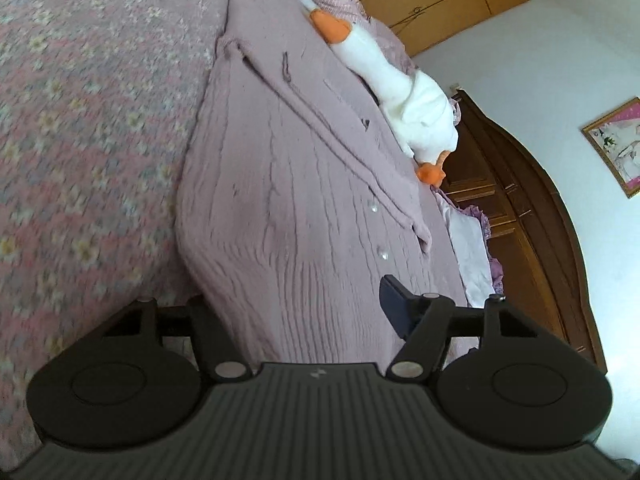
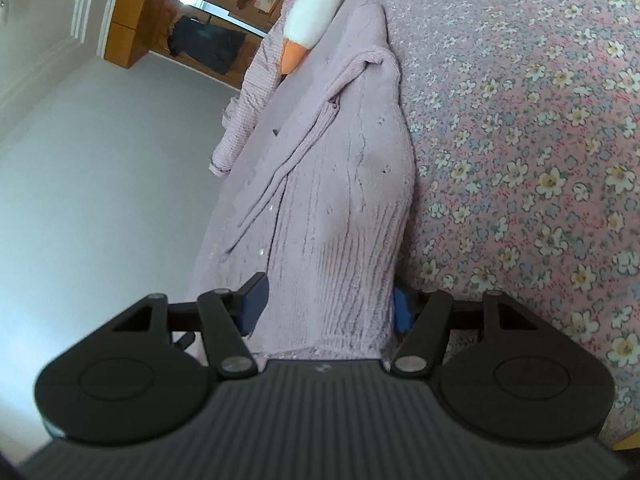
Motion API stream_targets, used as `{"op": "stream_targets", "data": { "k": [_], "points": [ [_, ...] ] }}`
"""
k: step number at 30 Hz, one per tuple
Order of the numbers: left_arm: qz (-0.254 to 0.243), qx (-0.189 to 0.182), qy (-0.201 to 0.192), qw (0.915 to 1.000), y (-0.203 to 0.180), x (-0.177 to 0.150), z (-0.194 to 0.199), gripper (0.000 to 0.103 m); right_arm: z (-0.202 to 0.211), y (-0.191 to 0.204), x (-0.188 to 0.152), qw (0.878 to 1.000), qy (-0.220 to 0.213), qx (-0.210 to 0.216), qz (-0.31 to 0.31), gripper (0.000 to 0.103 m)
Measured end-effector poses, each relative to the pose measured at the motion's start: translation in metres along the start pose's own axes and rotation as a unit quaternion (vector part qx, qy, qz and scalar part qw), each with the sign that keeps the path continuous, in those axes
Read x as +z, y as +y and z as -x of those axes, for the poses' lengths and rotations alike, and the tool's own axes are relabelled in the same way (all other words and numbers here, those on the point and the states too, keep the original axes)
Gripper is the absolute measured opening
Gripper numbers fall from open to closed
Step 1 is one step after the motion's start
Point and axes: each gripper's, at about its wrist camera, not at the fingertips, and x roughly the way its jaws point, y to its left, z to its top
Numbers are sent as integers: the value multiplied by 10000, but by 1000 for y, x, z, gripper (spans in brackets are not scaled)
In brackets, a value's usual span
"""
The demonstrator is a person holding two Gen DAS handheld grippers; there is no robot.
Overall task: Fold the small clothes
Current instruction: 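Close the right gripper on the cardigan hem while the left gripper closes beside it, then lift the held hem with both grippers and fold it over toward the collar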
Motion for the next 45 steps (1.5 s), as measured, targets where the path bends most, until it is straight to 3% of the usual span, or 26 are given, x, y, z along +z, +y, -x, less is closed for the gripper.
{"op": "stream_targets", "data": {
  "k": [10, 17, 18, 19, 20, 21, 24, 31, 45],
  "points": [
    [111, 414, -546, 9976, 3, -15, 30, 71, 7, -1, -5, 10000, -5, 1, -64, 63],
    [-214, 643, -476, 9966, -6, -19, 26, 71, 6, 7, -15, 9998, -50, -124, 141, 63],
    [-282, 681, -471, 9962, -8, -20, 26, 69, 6, 8, -16, 9997, -61, -154, 171, 58],
    [-353, 724, -452, 9957, -9, -20, 25, 67, 5, 8, -16, 9994, -79, -263, 198, 42],
    [-402, 791, -408, 9952, -10, -20, 25, 58, 4, 8, -16, 9987, -77, -447, 251, 20],
    [-397, 847, -383, 9949, -11, -20, 23, 44, 3, 7, -17, 9974, -67, -650, 317, 12],
    [-149, 889, -317, 9954, -4, -19, 23, 15, 4, 4, -15, 9980, -76, -581, 228, 11],
    [-294, 704, -295, 9966, -4, -19, 33, 11, 16, 20, -9, 9982, -420, -142, 405, 11],
    [-354, 569, -622, 9958, -13, -16, 48, 11, 14, 27, 0, 9962, -711, 58, 504, 11]
  ]
}}
